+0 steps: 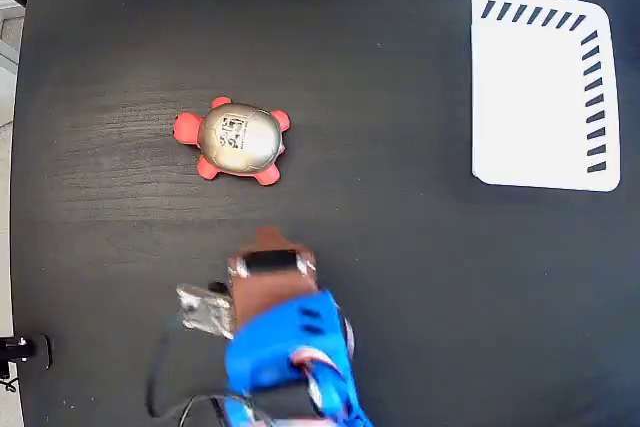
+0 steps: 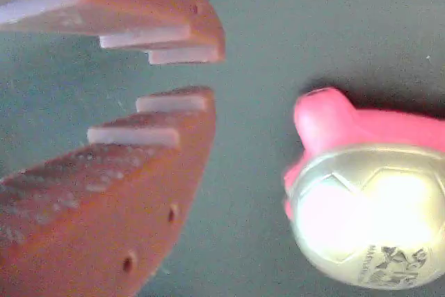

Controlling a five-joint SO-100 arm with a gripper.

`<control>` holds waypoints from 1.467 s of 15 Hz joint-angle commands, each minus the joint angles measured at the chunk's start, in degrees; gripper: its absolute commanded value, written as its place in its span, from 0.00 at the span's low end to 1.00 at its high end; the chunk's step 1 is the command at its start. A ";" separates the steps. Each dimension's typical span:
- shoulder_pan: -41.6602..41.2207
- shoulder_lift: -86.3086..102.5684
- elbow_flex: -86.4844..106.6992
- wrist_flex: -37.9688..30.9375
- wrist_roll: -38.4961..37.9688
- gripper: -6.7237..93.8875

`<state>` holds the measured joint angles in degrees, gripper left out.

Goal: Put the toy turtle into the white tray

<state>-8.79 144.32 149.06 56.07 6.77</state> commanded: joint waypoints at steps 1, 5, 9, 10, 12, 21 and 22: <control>-2.81 -11.43 -10.90 -1.23 0.88 0.07; -5.45 -32.78 -29.62 4.13 3.69 0.07; -5.71 -46.23 -44.65 9.58 4.92 0.07; -5.10 -49.13 -46.93 9.84 5.36 0.07; -4.48 -53.26 -50.71 12.13 6.50 0.22; -4.57 -64.16 -59.33 19.16 12.13 0.74; -4.57 -66.18 -60.64 19.60 13.01 0.74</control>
<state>-12.74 77.87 91.93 74.79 18.02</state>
